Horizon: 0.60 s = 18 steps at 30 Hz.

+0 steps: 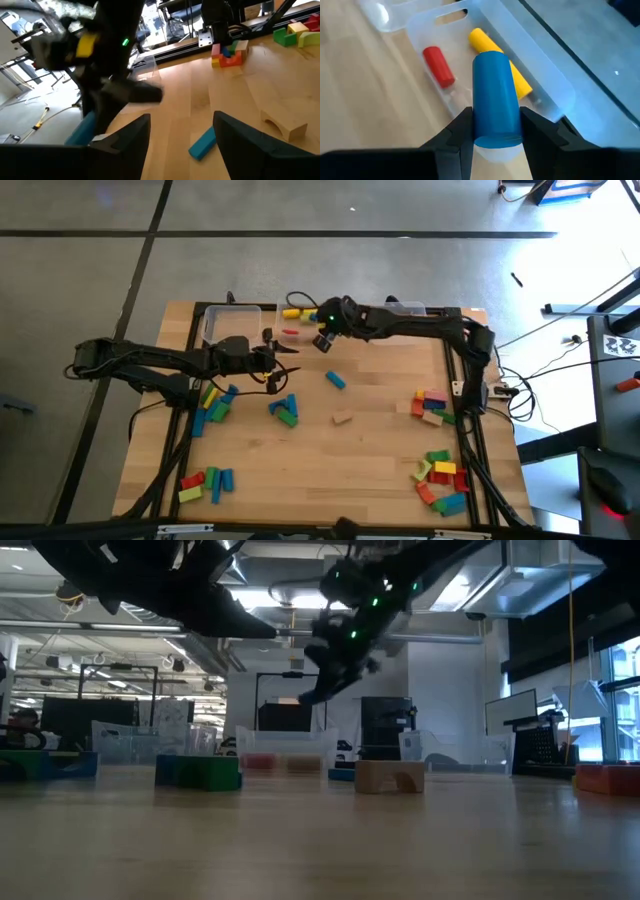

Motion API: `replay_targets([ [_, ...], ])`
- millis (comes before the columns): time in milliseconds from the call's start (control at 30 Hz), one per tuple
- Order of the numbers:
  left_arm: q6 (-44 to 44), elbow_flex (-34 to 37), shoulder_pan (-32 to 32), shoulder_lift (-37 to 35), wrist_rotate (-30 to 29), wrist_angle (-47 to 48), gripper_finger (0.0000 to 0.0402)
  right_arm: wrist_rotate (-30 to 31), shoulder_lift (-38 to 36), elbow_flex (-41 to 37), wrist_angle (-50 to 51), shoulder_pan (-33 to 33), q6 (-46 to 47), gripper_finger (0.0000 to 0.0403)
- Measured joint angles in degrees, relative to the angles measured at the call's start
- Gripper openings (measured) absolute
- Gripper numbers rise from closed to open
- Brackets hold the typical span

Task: Sort blocks by size
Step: Put the blue cylindrical block into the middle transparent bin

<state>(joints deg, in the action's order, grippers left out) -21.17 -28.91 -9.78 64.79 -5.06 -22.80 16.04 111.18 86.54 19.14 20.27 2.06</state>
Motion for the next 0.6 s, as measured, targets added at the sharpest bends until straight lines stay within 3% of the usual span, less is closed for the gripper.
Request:
replay_targets([
  [433,-0.4,0.0,-0.1,0.0,0.0,-0.2,0.021,-3.9,7.2,0.0,-5.6,6.2,0.7,0.0134],
  [600,-0.5,0.0,-0.1,0.0,0.0,-0.2,0.021,-4.4,7.2,0.0,-6.7,6.1,0.9,0.0155],
])
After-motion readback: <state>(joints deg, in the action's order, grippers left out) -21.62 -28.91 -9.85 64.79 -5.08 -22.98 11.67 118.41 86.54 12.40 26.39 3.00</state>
